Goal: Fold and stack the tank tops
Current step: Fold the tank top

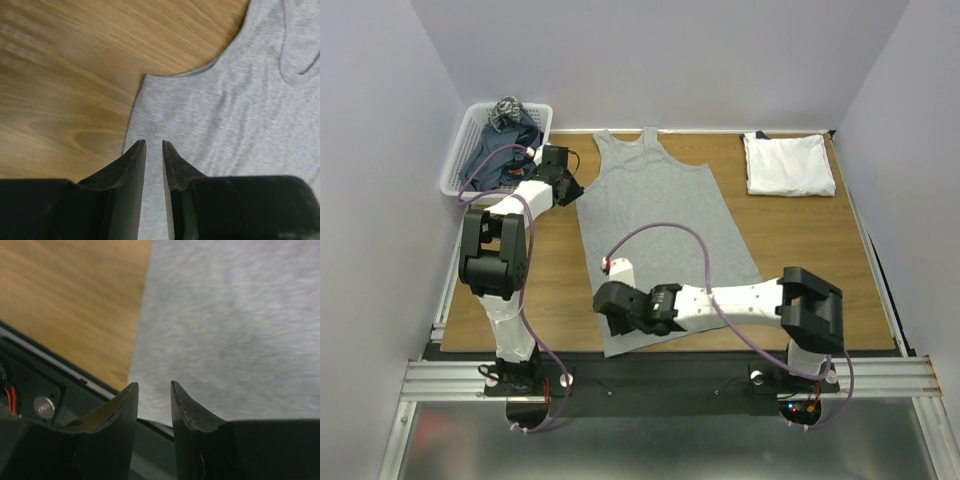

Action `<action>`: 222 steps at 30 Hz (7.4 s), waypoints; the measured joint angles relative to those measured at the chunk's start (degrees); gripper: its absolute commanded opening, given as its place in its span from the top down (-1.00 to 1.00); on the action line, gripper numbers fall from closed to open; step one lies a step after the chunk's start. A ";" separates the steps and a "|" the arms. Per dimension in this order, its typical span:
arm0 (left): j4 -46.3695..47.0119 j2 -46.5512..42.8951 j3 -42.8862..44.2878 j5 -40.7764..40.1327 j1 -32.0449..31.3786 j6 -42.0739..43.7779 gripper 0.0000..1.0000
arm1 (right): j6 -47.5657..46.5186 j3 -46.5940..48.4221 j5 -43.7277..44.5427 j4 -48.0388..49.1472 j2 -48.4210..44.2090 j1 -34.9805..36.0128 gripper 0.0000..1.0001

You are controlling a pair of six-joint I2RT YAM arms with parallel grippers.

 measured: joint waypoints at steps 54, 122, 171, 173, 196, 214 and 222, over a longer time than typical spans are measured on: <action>0.00 2.56 0.92 1.73 1.18 2.60 0.42 | 1.03 20.94 11.82 -18.51 20.70 13.99 0.26; -0.04 9.99 6.56 -2.71 1.55 5.64 0.33 | 3.91 1.01 10.19 -10.88 -2.40 9.70 0.87; -1.18 6.95 6.49 -16.59 -1.11 3.19 1.00 | -0.04 -1.86 -2.69 -0.09 -4.42 9.44 0.99; -1.51 6.95 6.91 -16.72 -1.49 3.13 1.00 | -0.02 -1.86 -2.69 0.20 -4.55 8.92 0.99; -6.88 18.58 25.40 -17.64 -12.15 0.37 1.00 | 6.40 -24.09 -0.85 1.55 -24.22 0.87 0.98; -8.90 21.55 30.29 -17.64 -14.45 -0.48 1.00 | 10.05 -31.65 0.85 1.51 -29.94 -1.55 0.97; -9.14 23.63 31.50 -17.53 -15.10 -0.55 1.00 | 10.82 -33.31 1.27 1.73 -31.30 -1.84 0.97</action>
